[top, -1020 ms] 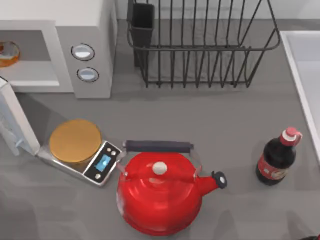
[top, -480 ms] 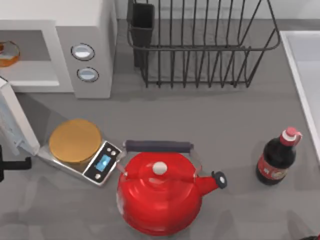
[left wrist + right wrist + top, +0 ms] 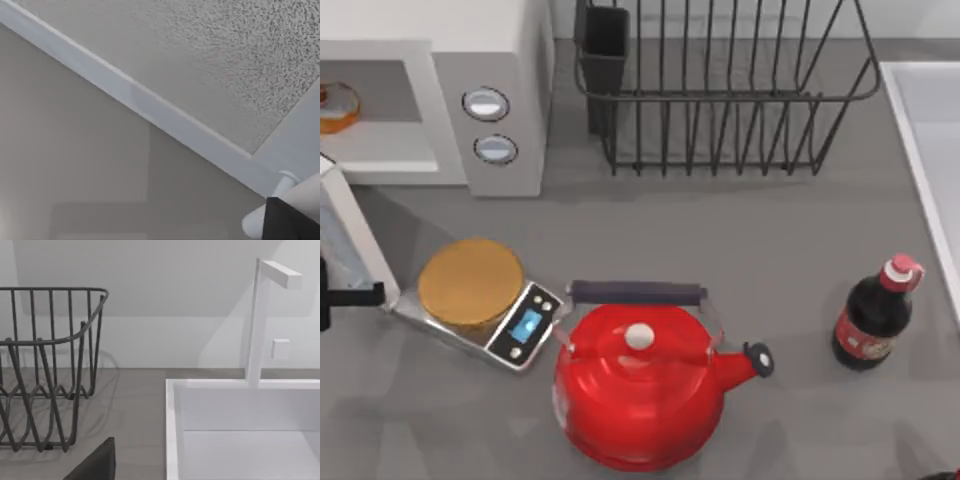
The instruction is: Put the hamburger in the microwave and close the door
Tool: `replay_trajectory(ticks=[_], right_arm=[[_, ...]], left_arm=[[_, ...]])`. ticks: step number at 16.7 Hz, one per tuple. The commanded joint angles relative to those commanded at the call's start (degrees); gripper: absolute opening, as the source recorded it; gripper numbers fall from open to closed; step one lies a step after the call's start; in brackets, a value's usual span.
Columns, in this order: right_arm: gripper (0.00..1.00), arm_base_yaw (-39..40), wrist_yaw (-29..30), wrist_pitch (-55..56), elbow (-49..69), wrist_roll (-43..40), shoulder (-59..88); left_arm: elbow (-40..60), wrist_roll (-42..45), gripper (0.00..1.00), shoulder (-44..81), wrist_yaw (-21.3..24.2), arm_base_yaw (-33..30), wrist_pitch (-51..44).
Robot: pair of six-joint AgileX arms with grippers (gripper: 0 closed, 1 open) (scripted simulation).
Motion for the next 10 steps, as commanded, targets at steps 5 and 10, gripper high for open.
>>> replay_trajectory(ticks=[5,10], right_arm=[[1.0,0.0,0.0,0.0,0.0,0.0,0.0],[1.0,0.0,0.0,0.0,0.0,0.0,0.0]], left_arm=[[8.67,-0.66,0.0,16.32,-0.84,-1.03,6.0],[12.45,-1.11,0.0,22.25,-1.07,-1.87,8.9]])
